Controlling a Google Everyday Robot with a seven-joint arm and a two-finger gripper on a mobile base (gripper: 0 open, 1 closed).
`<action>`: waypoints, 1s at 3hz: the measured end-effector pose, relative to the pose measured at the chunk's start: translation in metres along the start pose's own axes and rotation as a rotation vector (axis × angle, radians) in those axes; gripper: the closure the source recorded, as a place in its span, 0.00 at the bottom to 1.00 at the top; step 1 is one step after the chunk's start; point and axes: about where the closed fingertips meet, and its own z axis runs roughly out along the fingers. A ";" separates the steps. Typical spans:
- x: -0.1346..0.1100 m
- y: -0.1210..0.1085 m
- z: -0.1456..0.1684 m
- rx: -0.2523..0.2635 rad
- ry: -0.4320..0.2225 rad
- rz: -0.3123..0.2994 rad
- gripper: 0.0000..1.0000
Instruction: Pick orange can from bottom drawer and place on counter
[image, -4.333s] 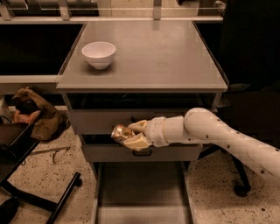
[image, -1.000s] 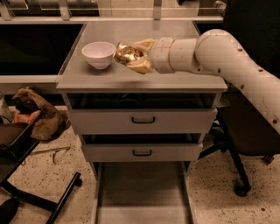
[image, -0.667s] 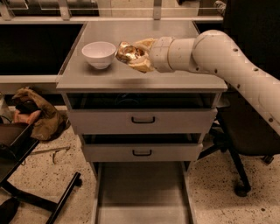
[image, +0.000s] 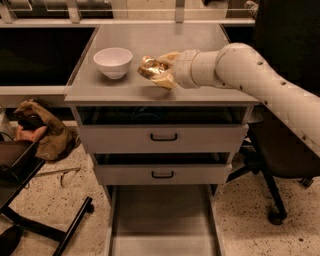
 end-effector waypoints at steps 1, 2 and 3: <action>0.011 0.002 0.006 0.006 0.052 -0.010 1.00; 0.015 0.004 0.011 0.014 0.101 -0.050 1.00; 0.020 0.008 0.014 0.007 0.131 -0.065 1.00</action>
Offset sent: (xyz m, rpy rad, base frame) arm 0.0122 -0.0047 -0.0209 -0.1756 -0.0244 -0.0849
